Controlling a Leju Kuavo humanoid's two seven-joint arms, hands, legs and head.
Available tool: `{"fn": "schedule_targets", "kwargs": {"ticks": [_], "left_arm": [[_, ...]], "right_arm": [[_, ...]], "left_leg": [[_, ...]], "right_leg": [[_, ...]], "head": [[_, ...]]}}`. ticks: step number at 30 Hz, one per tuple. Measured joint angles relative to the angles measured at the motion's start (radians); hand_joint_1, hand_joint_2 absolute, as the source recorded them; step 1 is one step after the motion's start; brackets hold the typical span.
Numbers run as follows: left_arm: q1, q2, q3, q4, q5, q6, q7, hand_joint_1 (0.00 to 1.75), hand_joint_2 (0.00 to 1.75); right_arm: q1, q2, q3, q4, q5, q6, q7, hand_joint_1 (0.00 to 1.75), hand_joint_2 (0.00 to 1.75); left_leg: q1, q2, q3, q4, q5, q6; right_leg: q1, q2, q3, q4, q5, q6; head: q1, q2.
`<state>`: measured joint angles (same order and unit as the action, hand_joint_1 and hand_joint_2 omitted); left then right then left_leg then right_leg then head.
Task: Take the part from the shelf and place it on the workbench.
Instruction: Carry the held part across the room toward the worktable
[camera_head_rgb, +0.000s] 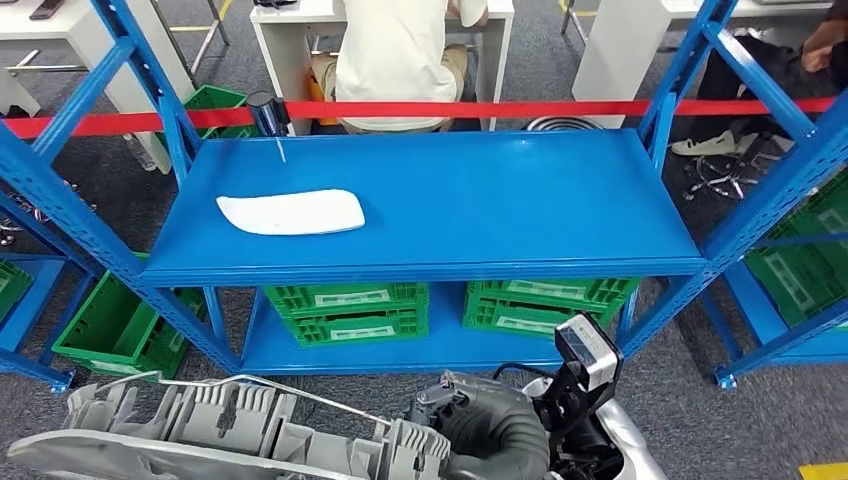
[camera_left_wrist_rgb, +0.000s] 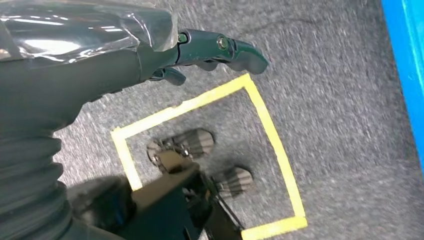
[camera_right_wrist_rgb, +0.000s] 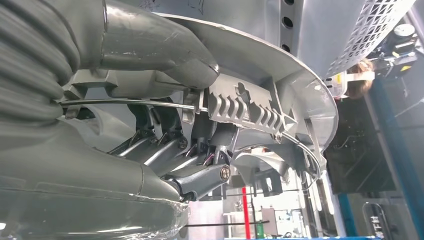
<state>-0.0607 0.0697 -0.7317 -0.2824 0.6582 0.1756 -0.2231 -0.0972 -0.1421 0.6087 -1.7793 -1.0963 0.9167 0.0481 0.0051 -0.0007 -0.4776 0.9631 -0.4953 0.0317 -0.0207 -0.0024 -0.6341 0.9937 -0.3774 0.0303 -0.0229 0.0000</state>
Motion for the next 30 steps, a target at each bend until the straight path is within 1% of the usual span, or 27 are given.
{"fn": "schedule_targets", "kwargs": {"ticks": [1, 2, 4, 5, 6, 7, 8, 9, 10, 11, 12, 13, 14, 15, 16, 17, 19, 20, 21, 22, 23, 24, 25, 26, 27, 28, 30], "left_arm": [[-0.002, 0.001, 0.000, -0.001, -0.002, 0.000, 0.001, 0.00, 1.75], [-0.004, 0.002, 0.000, -0.003, -0.003, 0.000, 0.001, 0.00, 1.75], [-0.006, 0.003, 0.000, -0.004, -0.005, 0.000, 0.002, 0.00, 1.75], [-0.006, 0.003, 0.000, -0.004, -0.006, 0.002, 0.002, 0.00, 1.75], [-0.006, 0.004, 0.000, -0.004, -0.006, 0.003, 0.003, 0.00, 1.75], [-0.006, 0.004, 0.000, -0.004, -0.006, 0.004, 0.002, 0.00, 1.75], [-0.005, 0.004, 0.000, -0.004, -0.006, 0.005, 0.002, 0.00, 1.75], [-0.005, 0.004, 0.000, -0.005, -0.006, 0.006, 0.002, 0.00, 1.75], [-0.005, 0.004, 0.000, -0.005, -0.006, 0.006, 0.001, 0.00, 1.75], [-0.005, 0.004, 0.000, -0.005, -0.006, 0.007, 0.000, 0.00, 1.75], [-0.005, 0.004, 0.000, -0.005, -0.006, 0.007, 0.000, 0.00, 1.75], [-0.004, 0.005, 0.000, -0.005, -0.007, 0.008, -0.001, 0.00, 1.75], [-0.003, 0.006, 0.000, -0.005, -0.007, 0.010, -0.001, 0.00, 1.75], [-0.002, 0.008, 0.000, -0.005, -0.008, 0.011, -0.001, 0.00, 1.75], [0.000, 0.008, 0.000, -0.005, -0.010, 0.012, -0.001, 0.00, 1.75], [0.001, 0.009, 0.000, -0.005, -0.013, 0.013, -0.001, 0.00, 1.75], [0.001, 0.009, 0.000, -0.005, -0.018, 0.014, -0.001, 0.00, 1.75], [0.001, 0.009, 0.000, -0.005, -0.020, 0.015, -0.001, 0.00, 1.75], [0.001, 0.009, 0.000, -0.005, -0.023, 0.016, 0.000, 0.00, 1.75], [0.001, 0.010, 0.000, -0.006, -0.027, 0.017, 0.001, 0.00, 1.75], [0.001, 0.010, 0.000, -0.007, -0.031, 0.018, 0.002, 0.00, 1.75], [0.001, 0.011, 0.000, -0.009, -0.035, 0.020, 0.003, 0.00, 1.75], [0.000, 0.013, 0.000, -0.012, -0.039, 0.022, 0.004, 0.00, 1.75], [-0.001, 0.014, 0.000, -0.015, -0.043, 0.024, 0.006, 0.00, 1.75], [-0.002, 0.016, 0.000, -0.017, -0.046, 0.026, 0.007, 0.00, 1.75], [-0.003, 0.017, 0.000, -0.019, -0.049, 0.027, 0.008, 0.00, 1.75], [-0.003, 0.019, 0.000, -0.022, -0.052, 0.029, 0.010, 0.00, 1.75]], "right_arm": [[0.003, -0.002, -0.002, 0.000, 0.000, 0.001, 0.000, 1.75, 1.75], [0.006, -0.004, -0.004, 0.000, -0.001, 0.002, 0.000, 1.75, 1.75], [0.014, -0.008, -0.009, 0.001, -0.001, 0.004, -0.001, 1.75, 1.75], [0.019, -0.009, -0.011, 0.002, 0.000, 0.005, -0.002, 1.75, 1.75], [0.023, -0.011, -0.012, 0.003, 0.001, 0.007, -0.002, 1.75, 1.75], [0.027, -0.012, -0.013, 0.004, 0.004, 0.008, -0.004, 1.75, 1.75], [0.029, -0.012, -0.014, 0.005, 0.007, 0.010, -0.006, 1.75, 1.75], [0.030, -0.012, -0.015, 0.005, 0.010, 0.011, -0.008, 1.75, 1.75], [0.029, -0.011, -0.016, 0.005, 0.013, 0.011, -0.010, 1.75, 1.75], [0.029, -0.010, -0.017, 0.005, 0.015, 0.012, -0.012, 1.75, 1.75], [0.029, -0.009, -0.018, 0.005, 0.016, 0.013, -0.014, 1.75, 1.75], [0.030, -0.009, -0.019, 0.005, 0.017, 0.013, -0.016, 1.75, 1.75], [0.030, -0.009, -0.019, 0.006, 0.019, 0.015, -0.018, 1.75, 1.75], [0.029, -0.010, -0.020, 0.007, 0.021, 0.020, -0.022, 1.75, 1.75], [0.027, -0.011, -0.022, 0.010, 0.022, 0.026, -0.027, 1.75, 1.75], [0.024, -0.012, -0.025, 0.013, 0.023, 0.033, -0.033, 1.75, 1.75], [0.021, -0.013, -0.032, 0.020, 0.025, 0.048, -0.046, 1.75, 1.75], [0.021, -0.013, -0.036, 0.023, 0.027, 0.053, -0.051, 1.75, 1.75], [0.021, -0.014, -0.039, 0.027, 0.030, 0.057, -0.055, 1.75, 1.75], [0.021, -0.014, -0.042, 0.029, 0.034, 0.060, -0.058, 1.75, 1.75], [0.022, -0.014, -0.044, 0.031, 0.039, 0.061, -0.061, 1.75, 1.75], [0.022, -0.015, -0.046, 0.033, 0.042, 0.061, -0.064, 1.75, 1.75], [0.022, -0.015, -0.047, 0.033, 0.044, 0.061, -0.068, 1.75, 1.75], [0.021, -0.015, -0.049, 0.033, 0.045, 0.061, -0.072, 1.75, 1.75], [0.021, -0.015, -0.050, 0.033, 0.045, 0.061, -0.076, 1.75, 1.75], [0.022, -0.015, -0.051, 0.033, 0.045, 0.061, -0.079, 1.75, 1.75], [0.026, -0.016, -0.053, 0.033, 0.045, 0.061, -0.084, 1.75, 1.75]], "left_leg": [[0.001, 0.003, -0.009, -0.006, 0.015, 0.009], [0.003, 0.005, -0.020, -0.012, 0.030, 0.016], [0.001, 0.007, -0.049, -0.011, 0.055, 0.022], [0.001, 0.007, -0.066, -0.010, 0.067, 0.021], [0.000, 0.008, -0.082, -0.010, 0.078, 0.020], [0.000, 0.008, -0.099, -0.008, 0.091, 0.017], [0.001, 0.009, -0.115, -0.005, 0.101, 0.014], [0.001, 0.009, -0.128, 0.001, 0.109, 0.010], [-0.001, 0.009, -0.143, 0.010, 0.116, 0.005], [-0.002, 0.009, -0.153, 0.018, 0.123, -0.001], [-0.003, 0.009, -0.161, 0.025, 0.129, -0.007], [-0.003, 0.010, -0.167, 0.028, 0.137, -0.013], [-0.001, 0.010, -0.171, 0.029, 0.143, -0.020], [0.002, 0.009, -0.175, 0.034, 0.136, -0.025], [0.005, 0.007, -0.182, 0.051, 0.111, -0.032], [0.008, 0.006, -0.192, 0.086, 0.069, -0.038], [0.012, 0.005, -0.220, 0.207, -0.035, -0.049], [0.013, 0.005, -0.229, 0.268, -0.065, -0.052], [0.014, 0.005, -0.228, 0.308, -0.071, -0.054], [0.014, 0.005, -0.210, 0.315, -0.056, -0.053], [0.014, 0.005, -0.175, 0.284, -0.029, -0.050], [0.014, 0.003, -0.124, 0.222, -0.007, -0.044], [0.012, 0.002, -0.069, 0.146, -0.001, -0.036], [0.010, 0.000, -0.024, 0.079, -0.004, -0.029], [0.005, -0.002, 0.004, 0.033, -0.013, -0.022], [0.000, -0.002, 0.012, 0.013, -0.019, -0.015], [-0.004, 0.002, 0.001, 0.001, -0.001, 0.001]], "right_leg": [[0.000, 0.001, -0.011, 0.021, -0.023, -0.003], [0.000, 0.001, -0.029, 0.063, -0.062, -0.011], [-0.001, 0.001, -0.068, 0.188, -0.149, -0.022], [-0.001, 0.001, -0.079, 0.249, -0.171, -0.018], [-0.002, 0.001, -0.078, 0.288, -0.176, -0.008], [-0.004, 0.001, -0.060, 0.297, -0.163, 0.005], [-0.005, 0.001, -0.024, 0.263, -0.142, 0.017], [-0.006, 0.001, 0.030, 0.198, -0.128, 0.023], [-0.006, 0.001, 0.092, 0.116, -0.127, 0.023], [-0.004, 0.002, 0.137, 0.050, -0.137, 0.018], [-0.001, 0.002, 0.163, 0.006, -0.150, 0.010], [0.002, 0.003, 0.170, -0.014, -0.157, 0.002], [0.001, 0.003, 0.161, -0.013, -0.153, -0.006], [-0.001, 0.002, 0.153, -0.012, -0.145, -0.014], [-0.003, 0.001, 0.146, -0.012, -0.136, -0.023], [-0.006, -0.001, 0.136, -0.013, -0.125, -0.031], [-0.003, -0.002, 0.114, -0.012, -0.103, -0.039], [-0.001, -0.002, 0.101, -0.011, -0.092, -0.039], [0.000, -0.002, 0.088, -0.010, -0.080, -0.038], [0.001, -0.002, 0.074, -0.009, -0.069, -0.036], [0.002, -0.001, 0.061, -0.008, -0.060, -0.034], [0.003, -0.001, 0.051, -0.007, -0.051, -0.031], [0.005, 0.000, 0.043, -0.007, -0.043, -0.027], [0.006, 0.000, 0.038, -0.007, -0.035, -0.021], [0.006, -0.001, 0.034, -0.007, -0.026, -0.015], [0.005, -0.002, 0.031, -0.008, -0.018, -0.007], [0.002, -0.003, 0.025, -0.011, -0.007, 0.007]], "head": [[0.001, 0.000], [0.002, 0.000], [0.003, 0.000], [0.003, 0.000], [0.003, 0.000], [0.003, 0.000], [0.003, 0.000], [0.003, 0.000], [0.003, 0.000], [0.003, 0.000], [0.002, 0.000], [0.001, 0.000], [0.001, 0.000], [0.001, 0.000], [0.000, 0.000], [0.000, 0.000], [-0.002, 0.000], [-0.002, 0.000], [-0.002, 0.000], [-0.002, 0.000], [-0.002, 0.000], [-0.002, 0.000], [-0.002, 0.000], [-0.002, 0.000], [-0.002, 0.000], [-0.002, 0.000], [-0.002, 0.000]]}}
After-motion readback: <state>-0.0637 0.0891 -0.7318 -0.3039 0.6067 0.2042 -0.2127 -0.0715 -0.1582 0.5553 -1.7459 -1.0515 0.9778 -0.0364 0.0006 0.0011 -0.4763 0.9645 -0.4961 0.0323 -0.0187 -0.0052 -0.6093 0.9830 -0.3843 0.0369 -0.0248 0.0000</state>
